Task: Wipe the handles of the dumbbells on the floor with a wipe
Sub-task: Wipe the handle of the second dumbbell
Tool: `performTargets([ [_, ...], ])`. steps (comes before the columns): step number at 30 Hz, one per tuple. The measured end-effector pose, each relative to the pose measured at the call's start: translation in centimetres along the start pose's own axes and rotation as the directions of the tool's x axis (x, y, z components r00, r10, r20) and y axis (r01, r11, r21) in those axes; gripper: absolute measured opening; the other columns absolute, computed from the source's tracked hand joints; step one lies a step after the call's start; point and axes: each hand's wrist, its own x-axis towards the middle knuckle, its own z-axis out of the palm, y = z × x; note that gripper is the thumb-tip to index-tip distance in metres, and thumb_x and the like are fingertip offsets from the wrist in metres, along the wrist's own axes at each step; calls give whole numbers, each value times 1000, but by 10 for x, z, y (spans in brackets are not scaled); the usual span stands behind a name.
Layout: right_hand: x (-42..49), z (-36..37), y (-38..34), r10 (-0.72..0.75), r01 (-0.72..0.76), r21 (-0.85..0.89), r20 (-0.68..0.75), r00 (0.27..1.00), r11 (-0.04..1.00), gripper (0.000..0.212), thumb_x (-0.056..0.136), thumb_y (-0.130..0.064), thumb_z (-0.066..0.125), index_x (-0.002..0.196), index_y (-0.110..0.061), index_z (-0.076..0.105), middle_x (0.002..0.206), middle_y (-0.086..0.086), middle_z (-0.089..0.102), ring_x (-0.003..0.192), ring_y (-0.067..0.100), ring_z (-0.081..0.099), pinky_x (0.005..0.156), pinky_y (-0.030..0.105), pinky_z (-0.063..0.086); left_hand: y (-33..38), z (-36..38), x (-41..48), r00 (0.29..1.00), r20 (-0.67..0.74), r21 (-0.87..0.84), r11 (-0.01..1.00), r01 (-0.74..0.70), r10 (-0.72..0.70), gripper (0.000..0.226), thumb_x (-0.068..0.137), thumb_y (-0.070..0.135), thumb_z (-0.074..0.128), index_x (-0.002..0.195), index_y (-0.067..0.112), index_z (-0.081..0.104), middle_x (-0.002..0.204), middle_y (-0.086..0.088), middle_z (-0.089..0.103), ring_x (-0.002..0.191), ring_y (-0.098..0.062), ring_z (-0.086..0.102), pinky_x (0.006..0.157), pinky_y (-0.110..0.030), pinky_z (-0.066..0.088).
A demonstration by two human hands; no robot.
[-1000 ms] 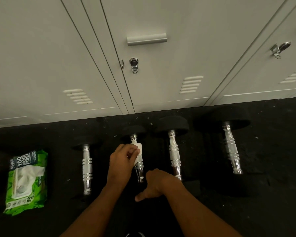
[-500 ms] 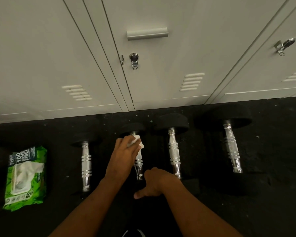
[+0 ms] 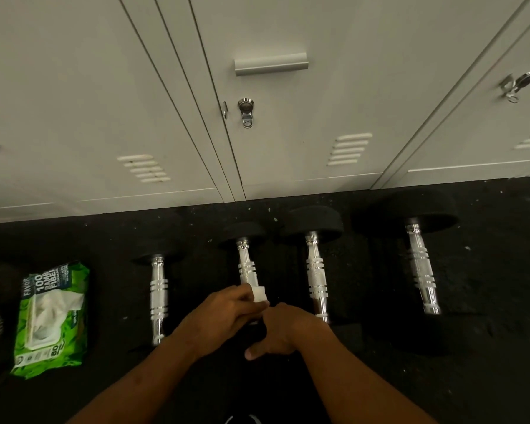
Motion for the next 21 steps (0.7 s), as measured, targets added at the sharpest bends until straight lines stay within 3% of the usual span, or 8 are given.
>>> performTargets([
  [3,-2,-2,1,-7,8,-10,14,1000,1000,79,81,-50,67,147,-24,33,151,12,32,134,31,40,109,42,37,-3,-4,2,999,17,84,996,-39,38,39,94,39,41,131,34,52,105,8,57,90,-9,58,72,-27,55],
  [6,-5,-3,0,12,-12,-6,5,1000,1000,75,82,-50,67,141,-13,39,144,12,42,128,30,46,105,41,41,-6,-19,13,998,-65,67,998,-12,16,32,94,34,50,123,28,63,101,7,58,87,-9,56,68,-27,55],
  [12,-7,-7,0,47,-47,22,9,999,999,74,81,-49,68,138,-9,41,141,11,46,127,28,48,103,38,42,-22,-37,45,986,-139,108,988,108,-93,29,95,25,58,123,22,65,105,1,57,93,-15,57,80,-30,53],
  [15,-5,-11,0,68,-72,72,54,996,995,84,80,-49,69,145,-10,33,149,9,39,133,28,42,105,37,40,-16,-33,46,970,-179,63,982,176,-162,31,96,23,57,126,20,63,106,1,56,96,-15,57,81,-30,52],
  [18,0,-17,0,76,-94,208,91,993,974,93,77,-62,64,147,-11,30,153,8,34,137,27,38,104,35,37,-11,-26,39,940,-244,-29,971,238,-238,30,96,24,57,124,22,65,106,4,53,95,-12,54,81,-28,51],
  [20,5,-17,0,101,-123,294,90,991,948,91,78,-69,55,145,-11,35,150,9,38,135,26,41,102,34,37,-9,-21,32,936,-254,-82,969,231,-245,28,95,25,58,122,22,67,105,5,52,93,-11,55,80,-29,53],
  [21,7,-16,0,102,-121,300,77,992,946,81,82,-67,52,138,-11,44,142,10,46,129,25,46,98,33,39,-7,-19,27,940,-243,-109,970,219,-240,28,95,25,58,121,22,67,105,6,52,93,-10,55,80,-30,53],
])
